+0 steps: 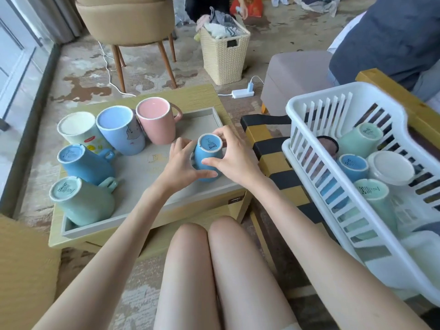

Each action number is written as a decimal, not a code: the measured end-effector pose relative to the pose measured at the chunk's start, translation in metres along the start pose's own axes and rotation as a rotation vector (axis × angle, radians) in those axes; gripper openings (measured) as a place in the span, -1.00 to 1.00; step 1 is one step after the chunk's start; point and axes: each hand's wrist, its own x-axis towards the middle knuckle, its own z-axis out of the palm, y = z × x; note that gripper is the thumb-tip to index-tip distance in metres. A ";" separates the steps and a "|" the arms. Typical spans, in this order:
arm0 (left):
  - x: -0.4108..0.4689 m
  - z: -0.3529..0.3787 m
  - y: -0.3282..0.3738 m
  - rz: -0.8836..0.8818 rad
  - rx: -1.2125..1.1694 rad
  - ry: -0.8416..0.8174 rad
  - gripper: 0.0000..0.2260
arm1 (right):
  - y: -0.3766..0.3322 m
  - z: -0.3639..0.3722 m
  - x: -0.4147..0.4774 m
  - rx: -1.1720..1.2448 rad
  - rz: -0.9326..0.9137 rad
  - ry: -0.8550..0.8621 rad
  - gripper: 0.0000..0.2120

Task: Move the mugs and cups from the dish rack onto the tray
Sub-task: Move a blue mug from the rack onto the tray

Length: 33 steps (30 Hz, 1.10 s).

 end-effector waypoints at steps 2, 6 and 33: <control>0.002 0.000 -0.008 -0.002 -0.006 -0.018 -0.31 | 0.002 0.002 0.003 -0.024 -0.001 -0.022 -0.46; 0.007 -0.001 -0.020 0.001 -0.078 -0.064 -0.33 | 0.003 -0.001 0.012 -0.047 -0.022 -0.128 -0.40; -0.011 -0.003 -0.011 -0.060 -0.130 0.046 -0.34 | -0.013 0.007 0.030 -0.015 0.026 -0.180 -0.46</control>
